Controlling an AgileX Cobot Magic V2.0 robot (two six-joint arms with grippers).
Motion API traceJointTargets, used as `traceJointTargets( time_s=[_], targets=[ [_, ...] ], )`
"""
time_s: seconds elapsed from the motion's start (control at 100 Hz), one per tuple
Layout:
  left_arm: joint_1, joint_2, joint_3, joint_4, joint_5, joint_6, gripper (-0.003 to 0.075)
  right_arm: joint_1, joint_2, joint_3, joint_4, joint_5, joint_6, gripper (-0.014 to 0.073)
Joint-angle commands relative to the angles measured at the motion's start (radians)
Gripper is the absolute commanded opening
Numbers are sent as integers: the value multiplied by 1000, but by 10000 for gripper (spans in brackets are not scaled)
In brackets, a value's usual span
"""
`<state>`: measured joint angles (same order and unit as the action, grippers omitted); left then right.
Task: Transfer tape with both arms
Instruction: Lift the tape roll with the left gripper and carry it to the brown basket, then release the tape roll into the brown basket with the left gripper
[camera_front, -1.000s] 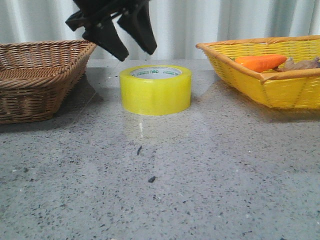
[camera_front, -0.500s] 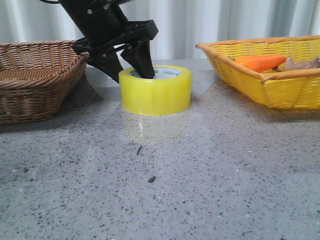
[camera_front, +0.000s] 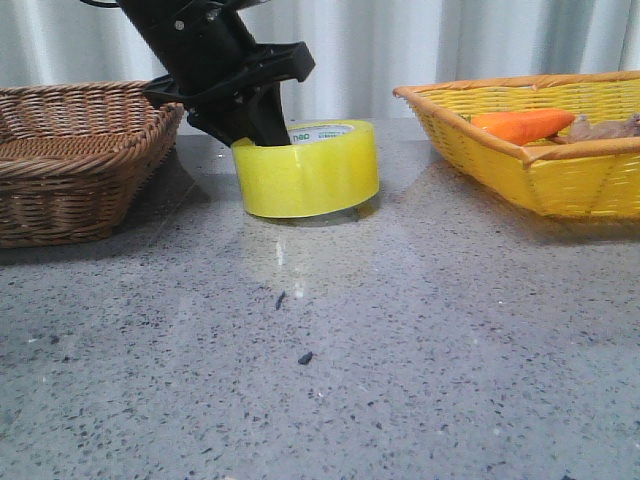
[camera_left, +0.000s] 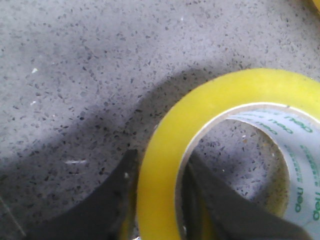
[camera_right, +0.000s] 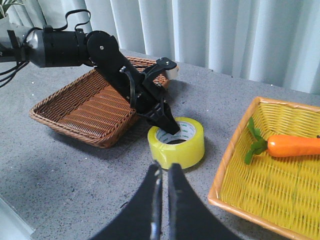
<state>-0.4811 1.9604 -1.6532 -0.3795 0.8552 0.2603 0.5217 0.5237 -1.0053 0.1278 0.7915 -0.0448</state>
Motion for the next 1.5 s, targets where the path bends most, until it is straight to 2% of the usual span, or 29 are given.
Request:
traceJointTargets(
  time_s=[0.0, 0.36, 0.52, 0.67, 0.77, 0.96, 1.16, 1.21, 1.25, 1.3, 1.4, 1.45, 1.49],
  targets=[
    [-9, -80, -50, -33, -22, -3, -20, 1, 15, -20, 5, -94, -2, -60],
    [15, -219, -356, -20, -10, -3, -20, 1, 15, -20, -7, -138, -2, -60],
    [92, -260, -407, 27, 65, -3, -20, 1, 15, -20, -7, -138, -2, -60],
    [202, -273, -407, 97, 193, -8, -20, 1, 15, -20, -7, -128, -2, -60],
    [285, -273, -369, 158, 228, -41, -20, 1, 15, -20, -7, -127, -2, -60],
    [412, -273, -208, 165, 236, -41, -20, 1, 15, -20, -7, -120, -2, -60],
    [469, -263, -12, 163, 187, -41, -13, 1, 15, -20, -19, -120, -2, -60],
    [470, -263, 21, 162, 177, -41, 23, 1, 15, -20, -24, -122, -2, -60],
    [470, -263, 40, 162, 170, -41, 81, 1, 15, -20, -24, -124, -2, -60],
    [470, -263, 50, 156, 167, -41, 180, 1, 15, -20, -24, -126, -2, -60],
    [470, -270, 50, 133, 160, -72, 438, 1, 15, -20, -24, -128, -2, -60],
    [470, -283, 50, 107, 150, -76, 527, 1, 15, -20, -24, -128, -2, -60],
    [470, -298, 50, 89, 132, -74, 562, 1, 15, -20, -24, -128, -2, -60]
  ],
)
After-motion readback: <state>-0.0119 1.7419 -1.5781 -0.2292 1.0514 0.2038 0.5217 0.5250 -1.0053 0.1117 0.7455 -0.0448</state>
